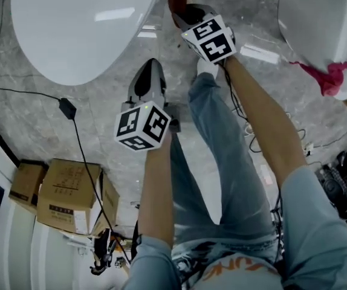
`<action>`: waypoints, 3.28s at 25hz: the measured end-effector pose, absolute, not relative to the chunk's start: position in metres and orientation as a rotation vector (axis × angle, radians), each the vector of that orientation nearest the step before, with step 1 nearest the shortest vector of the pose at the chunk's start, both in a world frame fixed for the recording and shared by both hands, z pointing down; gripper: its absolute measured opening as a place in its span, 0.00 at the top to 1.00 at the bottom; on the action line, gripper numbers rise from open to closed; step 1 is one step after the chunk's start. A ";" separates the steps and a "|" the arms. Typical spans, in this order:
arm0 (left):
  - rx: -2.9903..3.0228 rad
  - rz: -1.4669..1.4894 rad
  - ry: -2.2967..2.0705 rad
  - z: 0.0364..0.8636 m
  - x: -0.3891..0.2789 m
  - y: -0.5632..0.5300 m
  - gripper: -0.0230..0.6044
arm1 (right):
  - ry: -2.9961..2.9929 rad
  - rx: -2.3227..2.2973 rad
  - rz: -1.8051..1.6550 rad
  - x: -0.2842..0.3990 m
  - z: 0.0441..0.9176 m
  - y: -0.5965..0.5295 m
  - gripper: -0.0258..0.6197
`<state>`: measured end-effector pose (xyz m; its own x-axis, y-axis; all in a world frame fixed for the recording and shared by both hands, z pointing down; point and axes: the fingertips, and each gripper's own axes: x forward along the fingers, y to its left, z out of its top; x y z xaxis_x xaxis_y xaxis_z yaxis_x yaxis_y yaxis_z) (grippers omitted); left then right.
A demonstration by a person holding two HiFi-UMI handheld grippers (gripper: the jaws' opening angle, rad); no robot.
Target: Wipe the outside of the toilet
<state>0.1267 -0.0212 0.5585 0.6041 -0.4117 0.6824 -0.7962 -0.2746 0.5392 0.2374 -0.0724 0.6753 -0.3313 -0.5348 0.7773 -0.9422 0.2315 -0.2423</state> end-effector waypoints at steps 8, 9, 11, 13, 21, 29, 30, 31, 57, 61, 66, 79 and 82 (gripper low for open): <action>1.866 0.569 -0.945 0.585 0.151 -0.017 0.97 | -1.973 1.422 1.001 0.271 0.692 -0.128 0.85; 1.857 0.564 -0.949 0.588 0.151 -0.018 0.97 | -1.974 1.428 0.998 0.274 0.694 -0.135 0.85; 1.842 0.550 -0.966 0.593 0.150 -0.021 0.97 | -1.987 1.420 0.978 0.275 0.698 -0.147 0.85; 1.835 0.536 -0.978 0.596 0.150 -0.024 0.97 | -2.007 1.351 0.891 0.273 0.703 -0.153 0.85; 1.837 0.495 -0.973 0.595 0.143 -0.023 0.97 | -2.046 1.181 0.761 0.238 0.711 -0.158 0.85; 1.815 0.466 -1.016 0.595 0.102 -0.021 0.97 | -2.067 1.189 0.746 0.201 0.701 -0.144 0.85; 1.815 0.463 -1.019 0.595 0.097 -0.020 0.97 | -2.066 1.183 0.742 0.197 0.700 -0.142 0.85; 1.813 0.458 -1.021 0.595 0.093 -0.020 0.97 | -2.064 1.177 0.735 0.194 0.699 -0.139 0.85; 1.807 0.375 -1.076 0.560 -0.049 0.003 0.97 | -1.980 1.246 0.857 0.073 0.687 -0.086 0.85; 1.815 0.358 -1.085 0.551 -0.069 0.005 0.97 | -1.989 1.202 0.861 0.041 0.684 -0.080 0.85; 1.818 0.342 -1.091 0.544 -0.090 0.012 0.97 | -1.997 1.186 0.851 0.014 0.680 -0.078 0.85; 1.890 0.296 -1.115 0.488 -0.150 0.003 0.97 | -2.139 1.127 0.837 -0.078 0.607 -0.058 0.85; 1.952 0.283 -1.116 0.457 -0.160 -0.007 0.97 | -2.166 1.173 0.841 -0.087 0.572 -0.056 0.85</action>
<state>-0.1600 -0.0074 0.4565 0.5762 -0.6002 0.5548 -0.7921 -0.2428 0.5600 -0.0867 -0.0561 0.5724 -0.4807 -0.5308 0.6980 -0.8627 0.4287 -0.2682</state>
